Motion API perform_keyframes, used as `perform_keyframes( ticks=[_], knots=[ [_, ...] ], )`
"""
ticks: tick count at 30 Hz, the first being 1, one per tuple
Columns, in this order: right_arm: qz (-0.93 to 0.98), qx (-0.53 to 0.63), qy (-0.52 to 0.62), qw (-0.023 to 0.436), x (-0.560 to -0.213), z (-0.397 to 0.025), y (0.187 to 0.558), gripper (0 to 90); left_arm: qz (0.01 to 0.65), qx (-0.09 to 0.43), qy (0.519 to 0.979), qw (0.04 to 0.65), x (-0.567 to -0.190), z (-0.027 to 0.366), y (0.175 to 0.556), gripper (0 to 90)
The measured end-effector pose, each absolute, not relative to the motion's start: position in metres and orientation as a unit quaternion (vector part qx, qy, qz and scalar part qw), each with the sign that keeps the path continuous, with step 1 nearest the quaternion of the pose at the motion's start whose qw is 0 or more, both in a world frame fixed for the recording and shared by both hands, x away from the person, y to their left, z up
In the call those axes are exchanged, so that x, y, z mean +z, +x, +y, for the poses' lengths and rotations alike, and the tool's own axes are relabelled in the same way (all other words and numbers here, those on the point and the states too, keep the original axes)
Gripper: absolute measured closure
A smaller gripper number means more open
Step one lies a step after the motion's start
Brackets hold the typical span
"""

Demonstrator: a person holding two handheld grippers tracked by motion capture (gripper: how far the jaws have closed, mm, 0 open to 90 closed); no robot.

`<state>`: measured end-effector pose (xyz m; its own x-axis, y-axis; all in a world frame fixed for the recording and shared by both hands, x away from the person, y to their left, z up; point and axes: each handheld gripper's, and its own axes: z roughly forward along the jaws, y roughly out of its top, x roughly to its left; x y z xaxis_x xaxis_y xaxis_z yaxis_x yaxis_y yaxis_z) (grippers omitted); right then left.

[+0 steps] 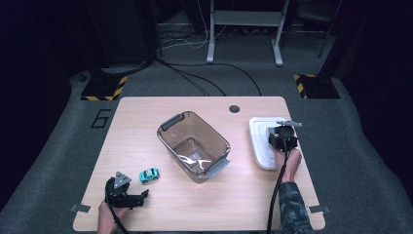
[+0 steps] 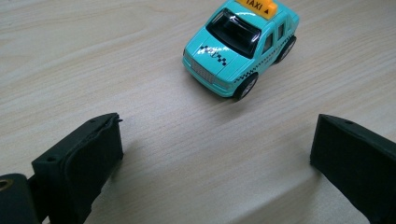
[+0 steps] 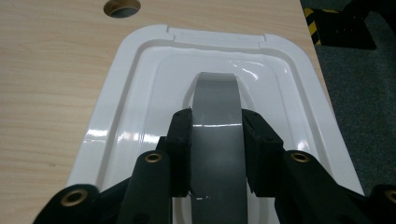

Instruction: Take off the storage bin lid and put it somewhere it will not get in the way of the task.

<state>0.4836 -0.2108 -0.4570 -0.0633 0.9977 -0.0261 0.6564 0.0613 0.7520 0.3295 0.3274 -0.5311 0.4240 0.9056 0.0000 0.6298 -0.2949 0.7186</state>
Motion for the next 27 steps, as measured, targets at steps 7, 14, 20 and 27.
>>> perform_keyframes(
  ticks=[7, 14, 20, 27],
  knots=[
    [0.663, 0.288, 0.633, 0.278, -0.474, -0.213, 0.488, 66.2, 0.494, 0.209, 0.777, 0.329, -0.531, 0.327, 0.329, 1.9],
    [0.66, 0.289, 0.639, 0.27, -0.481, -0.212, 0.49, 66.2, 0.494, 0.209, 0.777, 0.329, -0.531, 0.327, 0.329, 1.9],
    [0.665, 0.284, 0.636, 0.271, -0.486, -0.209, 0.491, 66.2, 0.494, 0.209, 0.777, 0.329, -0.531, 0.327, 0.329, 1.9],
    [0.668, 0.285, 0.633, 0.269, -0.489, -0.21, 0.491, 60.5, 0.494, 0.209, 0.777, 0.329, -0.531, 0.327, 0.329, 1.9]
  ],
)
